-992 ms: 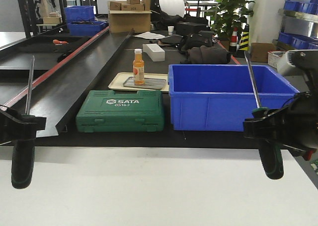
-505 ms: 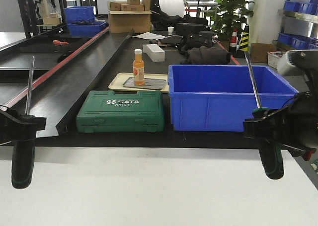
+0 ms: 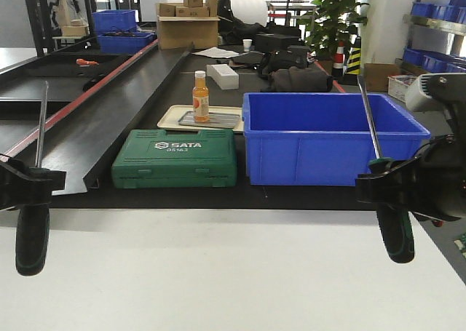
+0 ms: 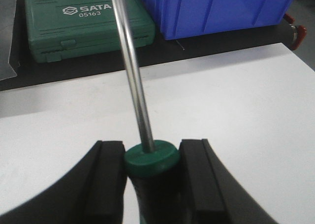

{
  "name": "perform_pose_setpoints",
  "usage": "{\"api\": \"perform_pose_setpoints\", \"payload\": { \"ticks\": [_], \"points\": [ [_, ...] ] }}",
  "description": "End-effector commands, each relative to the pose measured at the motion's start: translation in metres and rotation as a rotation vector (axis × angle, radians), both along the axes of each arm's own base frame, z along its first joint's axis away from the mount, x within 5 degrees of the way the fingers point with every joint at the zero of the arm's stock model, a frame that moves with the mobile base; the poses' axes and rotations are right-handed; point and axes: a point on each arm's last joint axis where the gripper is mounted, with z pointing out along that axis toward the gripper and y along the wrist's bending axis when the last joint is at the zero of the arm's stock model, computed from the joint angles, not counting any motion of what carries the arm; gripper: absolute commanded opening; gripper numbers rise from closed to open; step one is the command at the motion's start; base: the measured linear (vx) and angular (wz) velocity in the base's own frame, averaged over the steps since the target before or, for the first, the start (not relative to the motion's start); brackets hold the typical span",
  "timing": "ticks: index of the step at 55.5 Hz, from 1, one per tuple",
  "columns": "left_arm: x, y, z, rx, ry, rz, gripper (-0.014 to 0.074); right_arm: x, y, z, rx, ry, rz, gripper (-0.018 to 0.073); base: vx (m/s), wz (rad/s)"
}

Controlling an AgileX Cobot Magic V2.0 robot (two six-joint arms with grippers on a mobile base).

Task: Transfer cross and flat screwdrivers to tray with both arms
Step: 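Hold both screwdrivers upright while the base turns away from the table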

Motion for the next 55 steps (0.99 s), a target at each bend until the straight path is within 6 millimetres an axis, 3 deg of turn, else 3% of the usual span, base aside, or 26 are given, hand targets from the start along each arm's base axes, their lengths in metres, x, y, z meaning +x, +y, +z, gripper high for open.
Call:
{"api": "perform_pose_setpoints", "payload": {
  "ticks": [1, 37, 55],
  "points": [
    [-0.0051, 0.0009, 0.0243, -0.057, -0.128, 0.025, 0.0, -0.0047, -0.0023, 0.0262, 0.034, -0.144, -0.006, -0.0008, -0.15, -0.13],
    [-0.0051, 0.0009, 0.0243, -0.057, -0.128, 0.025, 0.0001, -0.0047, -0.0023, 0.0262, 0.034, -0.144, -0.006, -0.0008, -0.24, -0.19],
    [-0.0055, 0.0009, 0.0243, -0.057, -0.127, 0.024, 0.0001, -0.0047, -0.0023, 0.0262, 0.034, -0.144, -0.006, -0.0008, -0.25, -0.43]
  ]
}}
